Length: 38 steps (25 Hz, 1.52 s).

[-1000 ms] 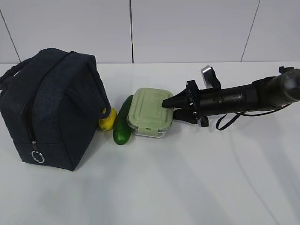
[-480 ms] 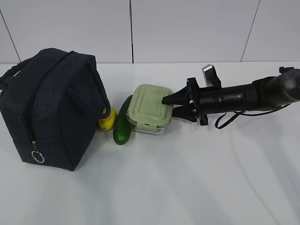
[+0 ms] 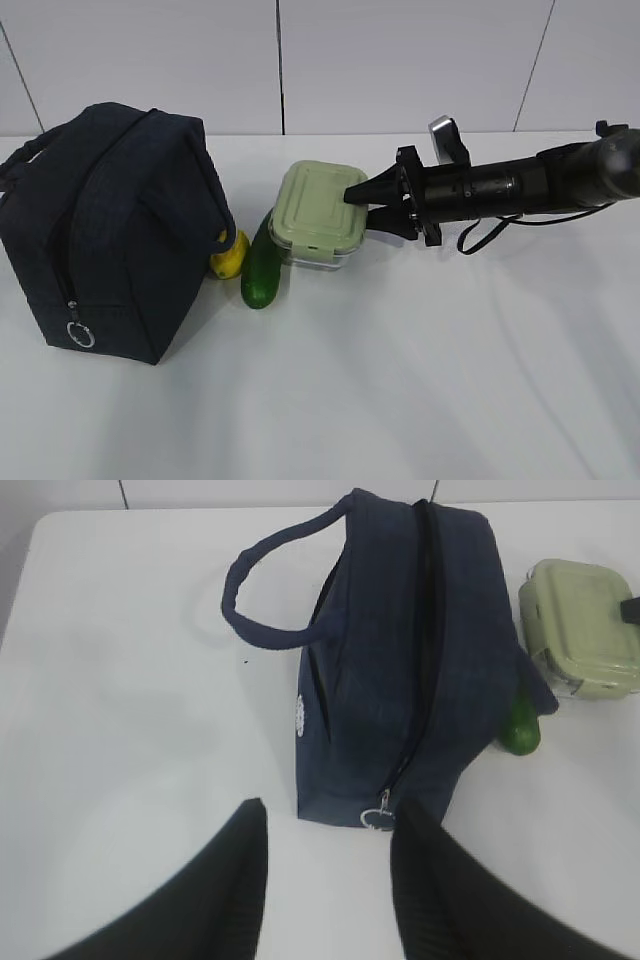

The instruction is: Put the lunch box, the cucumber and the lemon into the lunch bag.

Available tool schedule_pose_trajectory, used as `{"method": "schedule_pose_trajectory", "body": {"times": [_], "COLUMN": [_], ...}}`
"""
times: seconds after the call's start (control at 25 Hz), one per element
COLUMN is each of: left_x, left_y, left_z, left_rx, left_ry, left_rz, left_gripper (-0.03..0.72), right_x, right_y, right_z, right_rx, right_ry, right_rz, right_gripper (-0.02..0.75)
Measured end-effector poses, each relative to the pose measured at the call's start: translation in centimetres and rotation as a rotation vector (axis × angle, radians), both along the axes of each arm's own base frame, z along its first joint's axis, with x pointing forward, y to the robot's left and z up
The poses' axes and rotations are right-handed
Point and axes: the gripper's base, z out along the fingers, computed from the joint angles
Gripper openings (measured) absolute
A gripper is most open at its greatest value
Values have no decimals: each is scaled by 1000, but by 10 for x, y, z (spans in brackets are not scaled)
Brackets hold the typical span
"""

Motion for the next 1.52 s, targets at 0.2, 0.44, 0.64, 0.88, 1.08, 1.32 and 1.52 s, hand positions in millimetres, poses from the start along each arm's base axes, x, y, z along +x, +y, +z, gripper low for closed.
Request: {"method": "schedule_pose_trajectory", "body": {"times": [0.2, 0.44, 0.64, 0.88, 1.08, 1.32, 1.52], "left_x": [50, 97, 118, 143, 157, 171, 187], "left_y": [-2, -4, -4, -6, -7, -7, -18], "left_z": [1, 11, 9, -6, -15, -16, -22], "left_rx": [28, 16, 14, 33, 54, 74, 77], "left_ry": [53, 100, 125, 183, 224, 246, 284], "left_rz": [-51, -66, -70, -114, -145, -175, -220], "left_gripper": [279, 277, 275, 275, 276, 279, 381], "right_x": [2, 3, 3, 3, -1, -6, -8], "right_y": [0, 0, 0, 0, 0, -1, -2], "right_z": [4, 5, 5, 5, 0, 2, 37], "right_rx": [-1, -1, -6, -14, -60, -111, -110], "right_ry": [-8, -12, -11, -23, 20, 58, 45], "right_rz": [7, 7, 12, 20, 56, 97, 84], "right_gripper": [351, 351, 351, 351, 351, 351, 351]}}
